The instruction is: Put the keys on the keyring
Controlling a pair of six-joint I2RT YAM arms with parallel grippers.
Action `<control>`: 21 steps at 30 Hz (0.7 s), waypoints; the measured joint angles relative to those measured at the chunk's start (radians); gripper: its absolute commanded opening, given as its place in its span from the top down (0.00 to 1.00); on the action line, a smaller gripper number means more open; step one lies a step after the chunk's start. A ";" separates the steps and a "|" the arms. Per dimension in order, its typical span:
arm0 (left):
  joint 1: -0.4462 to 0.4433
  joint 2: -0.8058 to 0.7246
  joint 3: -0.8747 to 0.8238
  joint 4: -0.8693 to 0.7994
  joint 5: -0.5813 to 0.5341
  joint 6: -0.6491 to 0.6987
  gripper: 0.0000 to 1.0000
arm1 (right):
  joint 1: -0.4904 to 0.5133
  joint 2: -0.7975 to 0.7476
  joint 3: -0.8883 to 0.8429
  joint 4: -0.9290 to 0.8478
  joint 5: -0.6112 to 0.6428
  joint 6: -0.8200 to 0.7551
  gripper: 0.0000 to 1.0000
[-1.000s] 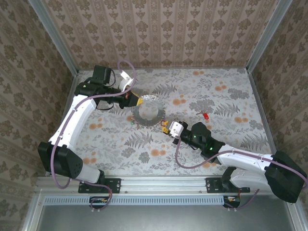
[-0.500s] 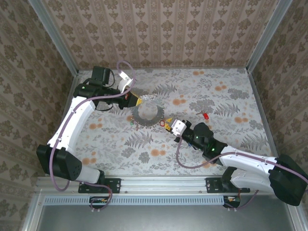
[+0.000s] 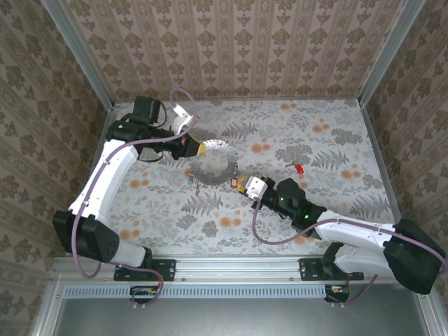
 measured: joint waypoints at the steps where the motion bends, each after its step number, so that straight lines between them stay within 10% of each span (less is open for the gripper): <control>1: -0.001 0.000 0.000 -0.002 0.000 0.000 1.00 | 0.000 0.011 0.000 0.006 -0.005 0.000 0.84; 21: -0.006 0.000 0.001 -0.007 -0.010 0.000 1.00 | 0.000 0.111 0.045 0.128 -0.019 -0.001 0.84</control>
